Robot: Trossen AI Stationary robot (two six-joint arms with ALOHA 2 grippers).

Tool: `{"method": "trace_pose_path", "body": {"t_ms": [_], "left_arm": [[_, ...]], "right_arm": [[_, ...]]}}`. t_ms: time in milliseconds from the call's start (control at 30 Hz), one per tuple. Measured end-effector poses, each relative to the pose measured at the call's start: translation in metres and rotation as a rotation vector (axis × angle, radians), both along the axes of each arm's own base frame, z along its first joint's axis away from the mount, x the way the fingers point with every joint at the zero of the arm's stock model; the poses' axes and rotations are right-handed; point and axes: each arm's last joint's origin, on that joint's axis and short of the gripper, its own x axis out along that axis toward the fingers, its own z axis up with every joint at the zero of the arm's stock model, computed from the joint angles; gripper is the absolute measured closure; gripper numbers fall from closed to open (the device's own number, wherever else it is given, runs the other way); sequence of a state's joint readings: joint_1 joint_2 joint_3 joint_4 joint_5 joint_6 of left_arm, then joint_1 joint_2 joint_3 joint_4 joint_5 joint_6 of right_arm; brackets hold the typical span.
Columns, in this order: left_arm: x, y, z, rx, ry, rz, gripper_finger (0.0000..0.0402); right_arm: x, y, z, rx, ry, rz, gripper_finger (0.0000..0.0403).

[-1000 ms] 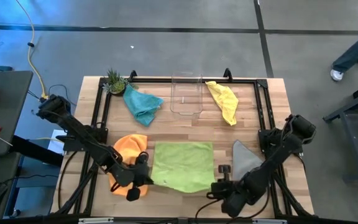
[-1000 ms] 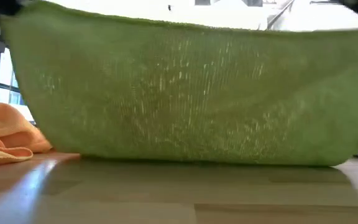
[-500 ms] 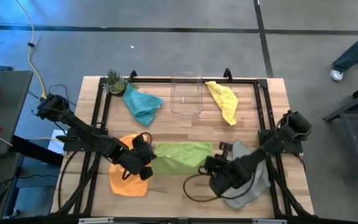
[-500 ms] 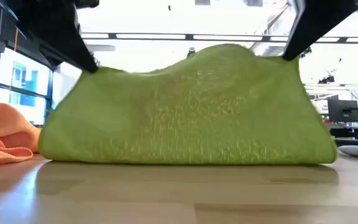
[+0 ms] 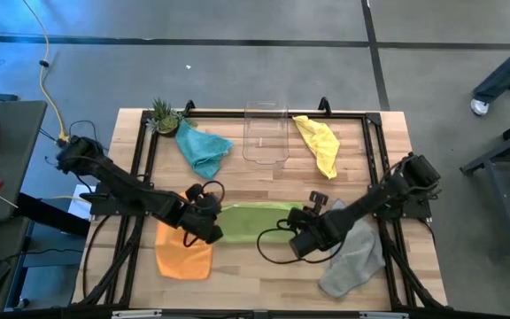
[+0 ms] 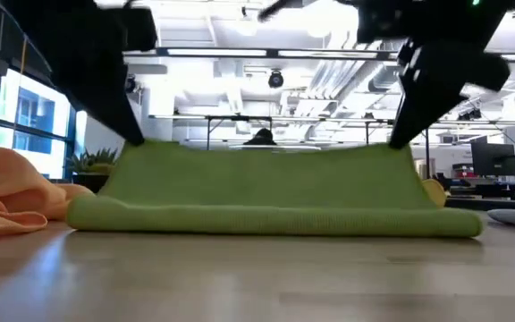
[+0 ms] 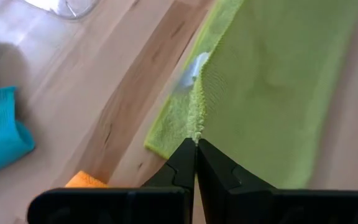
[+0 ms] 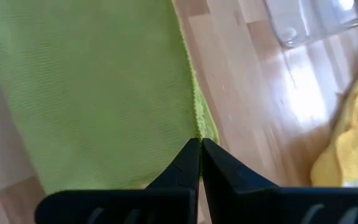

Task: Fold microfiber towels
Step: Fold the green microfiber cloth

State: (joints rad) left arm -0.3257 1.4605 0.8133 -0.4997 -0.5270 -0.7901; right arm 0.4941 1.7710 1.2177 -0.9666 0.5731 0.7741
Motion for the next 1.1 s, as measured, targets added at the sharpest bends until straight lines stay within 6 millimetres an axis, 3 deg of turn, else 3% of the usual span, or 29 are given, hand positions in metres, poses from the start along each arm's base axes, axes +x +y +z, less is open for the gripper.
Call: {"method": "trace_pose_path", "body": {"t_ms": [233, 367, 633, 767, 900, 1100], "left_arm": [[0.009, 0.006, -0.016, 0.004, 0.054, 0.006, 0.04], [0.01, 0.007, -0.019, 0.009, 0.067, 0.008, 0.0377], [0.002, 0.01, -0.005, 0.026, 0.073, -0.037, 0.0287], [-0.004, 0.013, 0.005, 0.047, 0.078, -0.073, 0.0263], [-0.003, 0.007, 0.005, 0.035, 0.05, -0.171, 0.0282], [-0.005, -0.001, -0.02, -0.104, -0.069, -0.401, 0.0359]], "right_arm": [[0.006, -0.01, -0.009, 0.019, -0.01, 0.012, 0.0402], [0.008, -0.013, -0.009, 0.023, -0.017, -0.003, 0.0397], [0.003, -0.015, -0.007, 0.012, 0.014, -0.06, 0.03], [-0.001, -0.014, -0.001, 0.001, 0.043, -0.088, 0.0267], [-0.003, -0.002, -0.011, 0.039, -0.015, -0.051, 0.0291], [-0.002, 0.012, -0.043, 0.271, -0.172, -0.005, 0.0394]]}}
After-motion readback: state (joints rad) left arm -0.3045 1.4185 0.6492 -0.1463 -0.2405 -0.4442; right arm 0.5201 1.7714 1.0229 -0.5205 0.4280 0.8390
